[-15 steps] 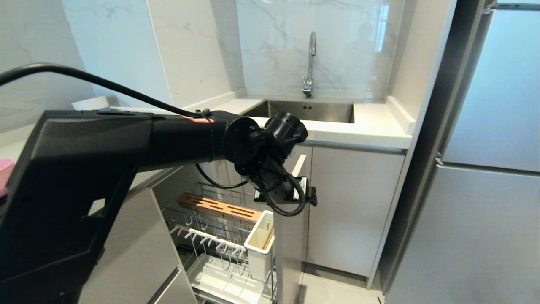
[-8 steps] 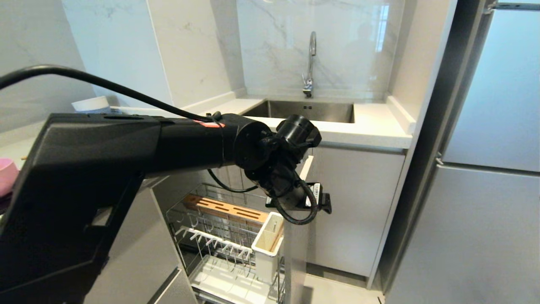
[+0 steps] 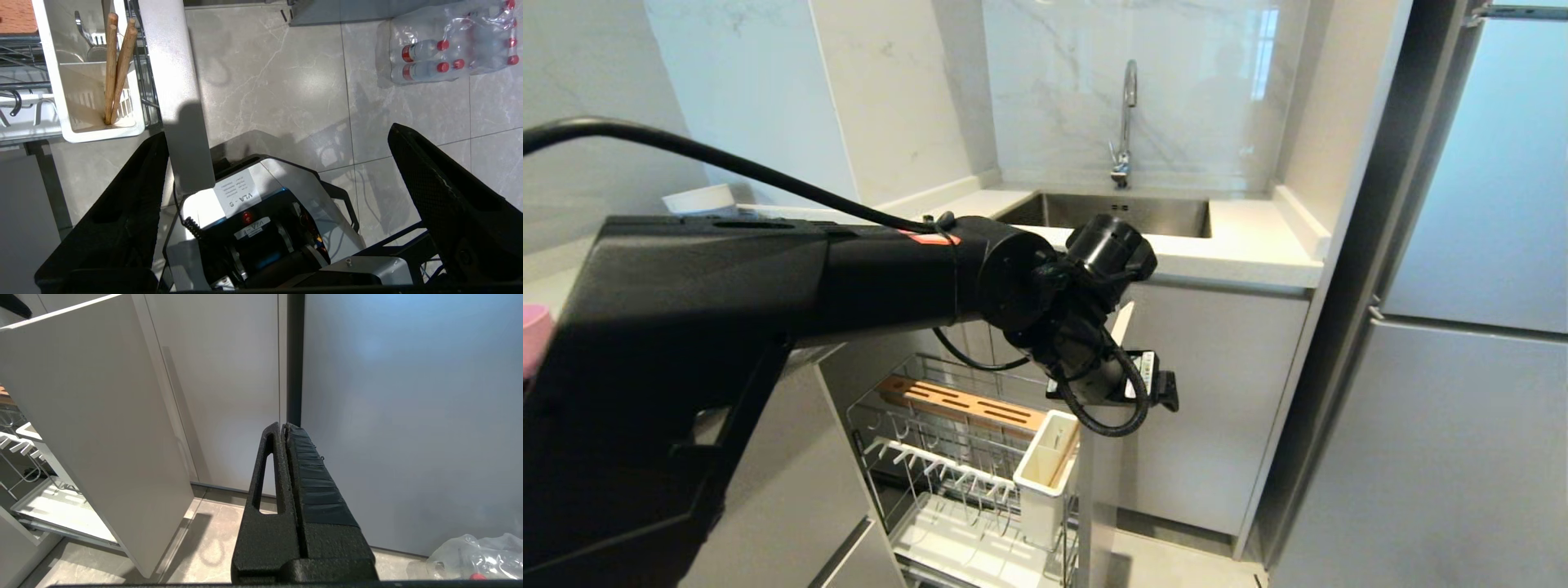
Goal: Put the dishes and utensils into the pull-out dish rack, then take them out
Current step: Open the cupboard
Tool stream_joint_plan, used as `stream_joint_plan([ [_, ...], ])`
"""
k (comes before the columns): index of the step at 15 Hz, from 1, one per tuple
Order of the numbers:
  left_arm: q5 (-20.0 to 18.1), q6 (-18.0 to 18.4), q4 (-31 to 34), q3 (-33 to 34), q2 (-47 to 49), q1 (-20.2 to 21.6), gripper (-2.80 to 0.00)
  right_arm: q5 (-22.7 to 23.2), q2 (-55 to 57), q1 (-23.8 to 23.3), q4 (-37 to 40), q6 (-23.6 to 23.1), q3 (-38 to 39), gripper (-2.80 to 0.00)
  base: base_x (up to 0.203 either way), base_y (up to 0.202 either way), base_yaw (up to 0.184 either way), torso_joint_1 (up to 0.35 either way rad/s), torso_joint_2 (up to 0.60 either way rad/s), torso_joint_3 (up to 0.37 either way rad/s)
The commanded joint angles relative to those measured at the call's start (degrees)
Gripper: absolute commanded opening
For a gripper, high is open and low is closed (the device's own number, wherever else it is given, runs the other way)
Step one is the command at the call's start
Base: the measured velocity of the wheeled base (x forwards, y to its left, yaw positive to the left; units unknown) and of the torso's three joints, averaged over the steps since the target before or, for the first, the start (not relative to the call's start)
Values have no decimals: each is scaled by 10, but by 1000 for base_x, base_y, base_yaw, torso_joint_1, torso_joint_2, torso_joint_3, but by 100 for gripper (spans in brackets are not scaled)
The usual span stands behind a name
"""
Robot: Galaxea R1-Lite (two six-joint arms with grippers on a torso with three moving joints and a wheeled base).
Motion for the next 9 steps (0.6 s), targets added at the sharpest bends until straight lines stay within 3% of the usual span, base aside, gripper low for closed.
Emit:
stream_joint_plan([
  [1, 0, -2, -1, -1, -11, 0, 0, 0, 0, 0, 0, 0, 1, -280, 0, 0, 0, 0, 0, 0],
  [6, 62, -2, 21, 6, -16, 9, 0, 0, 0, 0, 0, 1, 1, -280, 0, 0, 0, 0, 0, 0],
  [9, 78, -10, 23, 11, -33, 16, 0, 0, 0, 0, 0, 0, 1, -280, 0, 0, 0, 0, 0, 0],
])
